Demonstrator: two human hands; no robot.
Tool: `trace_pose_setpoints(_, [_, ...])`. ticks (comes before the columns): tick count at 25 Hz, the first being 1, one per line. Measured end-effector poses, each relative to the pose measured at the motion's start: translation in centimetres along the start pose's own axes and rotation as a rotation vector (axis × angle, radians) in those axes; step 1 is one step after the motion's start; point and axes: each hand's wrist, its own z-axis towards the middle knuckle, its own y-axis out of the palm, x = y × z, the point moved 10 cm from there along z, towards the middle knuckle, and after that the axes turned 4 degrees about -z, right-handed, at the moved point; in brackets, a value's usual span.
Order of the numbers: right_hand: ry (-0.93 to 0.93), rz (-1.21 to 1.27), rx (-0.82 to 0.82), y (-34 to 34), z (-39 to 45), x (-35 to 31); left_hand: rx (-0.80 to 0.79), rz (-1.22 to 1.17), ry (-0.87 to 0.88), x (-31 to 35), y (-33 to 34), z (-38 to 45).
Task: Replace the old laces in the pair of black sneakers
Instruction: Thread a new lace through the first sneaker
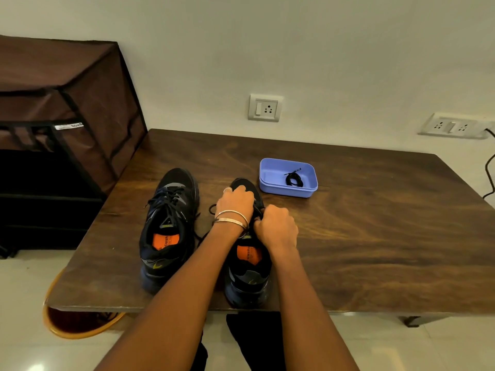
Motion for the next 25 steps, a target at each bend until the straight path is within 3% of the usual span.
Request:
trace_pose_setpoints(2, [0.019, 0.009, -0.006, 0.1, 0.0, 0.2, 0.065, -0.217, -0.091, -2.2, -1.1, -0.3])
trace_pose_setpoints(6, [0.032, 0.012, -0.030, 0.2, -0.3, 0.1, 0.295, -1.089, -0.482, -8.4, -1.3, -2.1])
trace_pose_setpoints(11, [0.026, 0.027, 0.003, -0.2, -0.3, 0.1, 0.409, -2.184, -0.671, -9.3, 0.2, -2.1])
trace_pose_setpoints(13, [0.033, 0.027, -0.007, -0.1, -0.3, 0.2, 0.445, -2.306, -0.665, -10.1, 0.4, -1.8])
trace_pose_setpoints(15, [0.034, 0.026, -0.006, -0.1, -0.2, 0.2, 0.425, -1.909, -0.529, -10.7, -1.1, -1.7])
trace_pose_setpoints(18, [0.032, 0.041, -0.008, -0.1, -0.2, 0.2, 0.285, -0.870, -0.252, -8.1, -3.0, -1.2])
trace_pose_setpoints(20, [0.033, 0.041, -0.014, -0.1, -0.2, 0.1, 0.187, -0.372, -0.127, -5.5, -2.5, -0.8])
trace_pose_setpoints(22, [0.030, 0.030, -0.012, 0.0, -0.1, 0.0, 0.098, -0.139, -0.018, -3.1, -1.8, -0.6])
trace_pose_setpoints(25, [0.011, 0.017, -0.006, 0.1, -0.1, -0.2, 0.040, 0.002, 0.005, -1.3, -0.7, -0.4])
